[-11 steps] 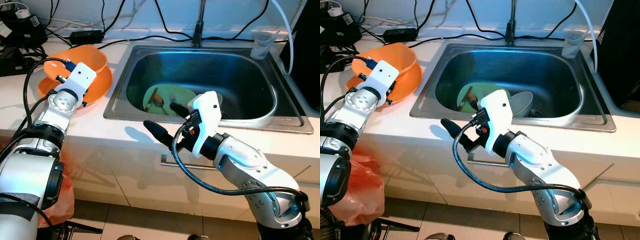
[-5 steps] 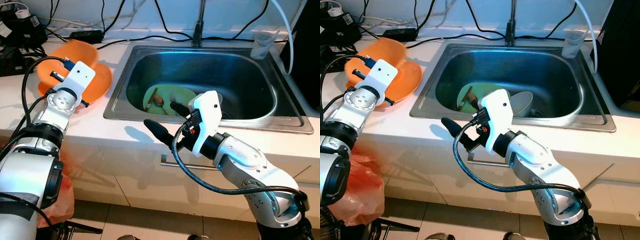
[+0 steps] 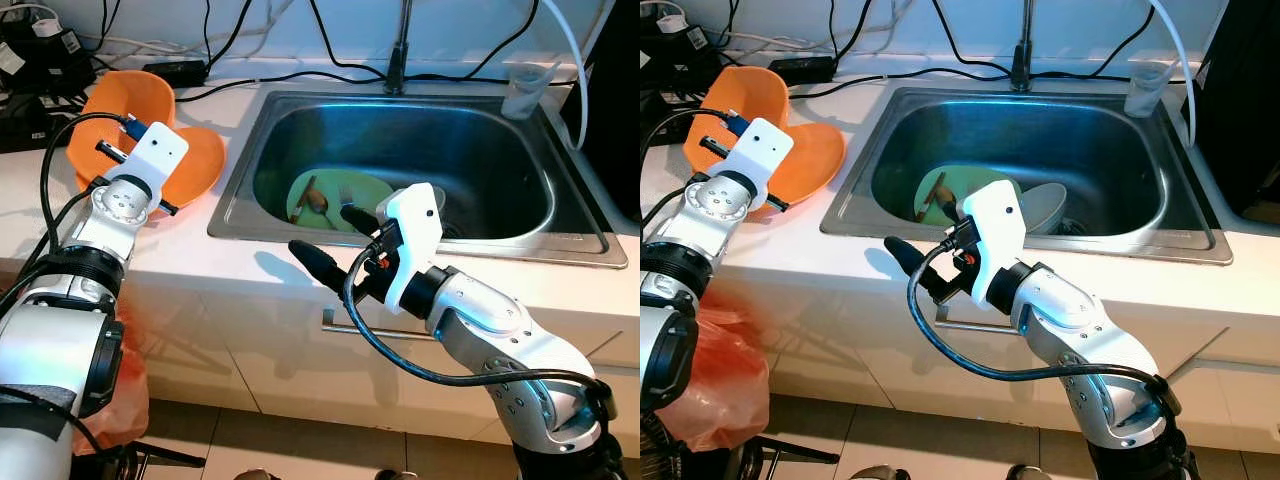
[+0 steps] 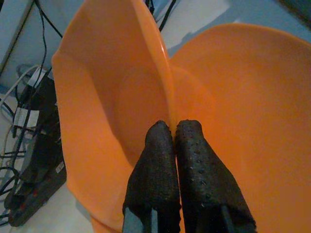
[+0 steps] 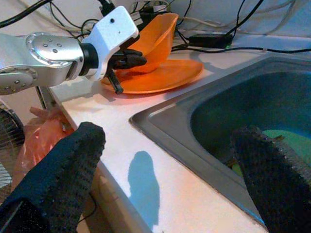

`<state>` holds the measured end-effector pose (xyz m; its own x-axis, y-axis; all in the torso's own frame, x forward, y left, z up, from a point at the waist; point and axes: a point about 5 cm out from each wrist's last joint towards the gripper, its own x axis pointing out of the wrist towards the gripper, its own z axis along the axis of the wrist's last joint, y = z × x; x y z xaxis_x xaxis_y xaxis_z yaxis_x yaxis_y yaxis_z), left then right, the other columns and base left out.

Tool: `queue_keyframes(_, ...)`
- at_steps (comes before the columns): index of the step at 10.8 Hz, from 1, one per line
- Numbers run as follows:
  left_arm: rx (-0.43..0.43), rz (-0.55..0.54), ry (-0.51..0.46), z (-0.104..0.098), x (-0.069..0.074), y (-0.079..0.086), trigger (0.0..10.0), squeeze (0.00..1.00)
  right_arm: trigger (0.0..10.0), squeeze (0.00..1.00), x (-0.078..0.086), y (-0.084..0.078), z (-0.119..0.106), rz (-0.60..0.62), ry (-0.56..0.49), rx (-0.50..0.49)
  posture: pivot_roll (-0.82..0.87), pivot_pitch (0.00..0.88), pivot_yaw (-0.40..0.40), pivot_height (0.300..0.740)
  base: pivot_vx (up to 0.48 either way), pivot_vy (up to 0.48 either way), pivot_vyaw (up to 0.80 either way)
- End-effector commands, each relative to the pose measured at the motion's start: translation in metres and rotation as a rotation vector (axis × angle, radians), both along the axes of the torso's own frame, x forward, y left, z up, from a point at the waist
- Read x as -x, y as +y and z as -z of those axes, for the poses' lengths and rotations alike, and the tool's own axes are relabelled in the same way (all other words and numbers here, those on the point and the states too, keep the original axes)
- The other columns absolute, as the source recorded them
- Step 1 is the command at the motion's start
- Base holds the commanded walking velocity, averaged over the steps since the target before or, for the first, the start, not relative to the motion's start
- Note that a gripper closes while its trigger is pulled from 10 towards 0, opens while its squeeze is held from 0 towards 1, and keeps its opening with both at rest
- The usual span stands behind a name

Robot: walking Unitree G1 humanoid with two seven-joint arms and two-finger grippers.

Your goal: Kitchen organization

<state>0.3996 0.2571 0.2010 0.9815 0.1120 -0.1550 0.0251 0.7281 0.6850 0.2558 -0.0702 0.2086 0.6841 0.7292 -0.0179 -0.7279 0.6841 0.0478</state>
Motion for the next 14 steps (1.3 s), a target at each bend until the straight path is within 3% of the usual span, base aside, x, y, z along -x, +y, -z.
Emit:
queue_keyframes(1, -0.011, 0.001, 0.010, 0.000, 0.002, 0.005, 0.0, 0.00, 10.0, 0.00, -0.002, 0.000, -0.003, 0.003, -0.022, -0.005, 0.00, 0.047, 0.085, 0.740, 0.000, 0.000, 0.00)
queue_keyframes(8, -0.033, 0.218, 0.079, -0.008, 0.003, -0.004, 0.0, 0.00, 10.0, 0.00, -0.004, -0.002, -0.002, 0.010, -0.024, -0.002, 0.03, 0.048, 0.075, 0.740, 0.000, 0.000, 0.00)
queue_keyframes(10, -0.087, 0.340, 0.189, -0.006, 0.010, -0.005, 0.0, 0.00, 10.0, 0.00, -0.006, -0.002, -0.002, 0.006, -0.026, -0.001, 0.03, 0.047, 0.072, 0.740, 0.000, 0.000, 0.00)
queue_keyframes(14, -0.139, 0.405, 0.304, 0.000, 0.022, 0.003, 0.3, 0.00, 10.0, 0.00, -0.008, -0.002, -0.002, 0.004, -0.028, -0.002, 0.04, 0.045, 0.068, 0.740, 0.000, 0.000, 0.00)
